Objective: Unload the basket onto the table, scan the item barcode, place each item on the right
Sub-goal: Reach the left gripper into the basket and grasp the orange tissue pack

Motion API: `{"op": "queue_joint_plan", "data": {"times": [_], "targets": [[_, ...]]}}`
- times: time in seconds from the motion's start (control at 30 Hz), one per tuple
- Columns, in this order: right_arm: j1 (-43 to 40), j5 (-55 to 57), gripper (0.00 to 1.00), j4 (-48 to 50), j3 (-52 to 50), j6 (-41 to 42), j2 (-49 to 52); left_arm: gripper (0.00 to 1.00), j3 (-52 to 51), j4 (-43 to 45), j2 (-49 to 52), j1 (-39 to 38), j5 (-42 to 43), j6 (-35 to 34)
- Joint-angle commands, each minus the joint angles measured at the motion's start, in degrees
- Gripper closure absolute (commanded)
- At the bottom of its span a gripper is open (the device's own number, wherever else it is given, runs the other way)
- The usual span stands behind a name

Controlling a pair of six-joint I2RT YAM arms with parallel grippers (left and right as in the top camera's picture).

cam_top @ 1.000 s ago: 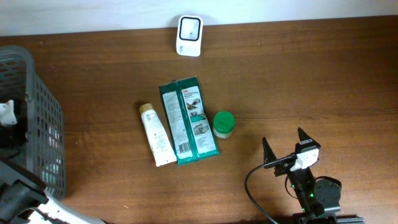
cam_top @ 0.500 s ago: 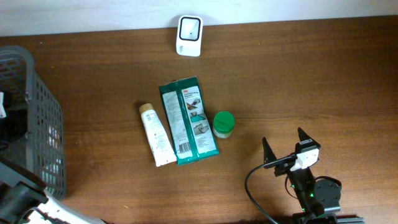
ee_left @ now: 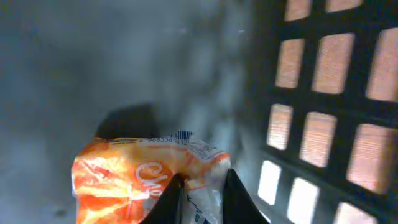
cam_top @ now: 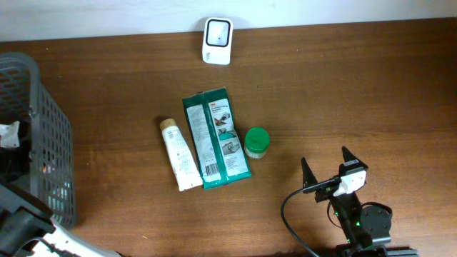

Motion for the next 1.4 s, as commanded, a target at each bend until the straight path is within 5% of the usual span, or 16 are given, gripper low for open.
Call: {"op": "queue_joint_plan", "data": {"times": [0.0, 0.3, 0.33, 0.37, 0.6, 0.7, 0.8, 0.87, 0.9, 1.0, 1.1, 1.3, 1.37], "targets": [[-0.44, -0.48, 0.02, -0.22, -0.42, 0.00, -0.33, 0.88, -0.46, 1.40, 0.17, -0.13, -6.43, -4.63], [-0.44, -0.48, 0.02, -0.22, -0.42, 0.00, -0.33, 0.81, -4.94, 6.84, 0.17, -0.13, -8.96, -5.64], [-0.44, -0.48, 0.02, -0.22, -0.42, 0.00, -0.33, 0.84, -5.29, 7.15, 0.17, -0.13, -8.96, -5.66], [-0.44, -0.48, 0.02, -0.22, -0.42, 0.00, -0.33, 0.98, -5.25, 7.48, 0.17, -0.13, -8.96, -6.67], [-0.44, -0.48, 0.01, -0.22, -0.42, 0.00, -0.33, 1.00, 8.57, 1.36, -0.31, -0.13, -9.18, -20.94], [-0.44, -0.48, 0.02, -0.22, -0.42, 0.00, -0.33, 1.00, 13.22, -3.56, -0.48, -0.15, -22.93, -34.99], [-0.44, -0.48, 0.02, -0.22, -0.42, 0.00, -0.33, 1.00, 12.90, -5.29, -0.48, -0.24, -27.04, -36.50], [-0.44, -0.48, 0.01, -0.22, -0.42, 0.00, -0.33, 0.82, 12.35, -5.38, -0.46, -0.28, -26.25, -36.50], [-0.44, -0.48, 0.02, -0.22, -0.42, 0.00, -0.33, 0.65, 10.43, -5.35, -0.46, -0.31, -26.21, -36.50], [-0.44, -0.48, 0.02, -0.22, -0.42, 0.00, -0.33, 0.55, 4.26, -2.43, -0.46, -0.55, -26.49, -35.85], [-0.44, -0.48, 0.02, -0.20, -0.42, 0.00, -0.33, 0.53, -1.66, 3.37, -0.46, -0.52, -26.45, -29.51], [-0.44, -0.48, 0.02, -0.22, -0.42, 0.00, -0.33, 0.49, -8.17, 11.91, -0.35, -0.50, -26.40, -28.24], [-0.44, -0.48, 0.02, -0.22, -0.42, 0.00, -0.33, 0.55, -9.05, 12.79, -0.35, -0.50, -25.66, -28.28]]}}
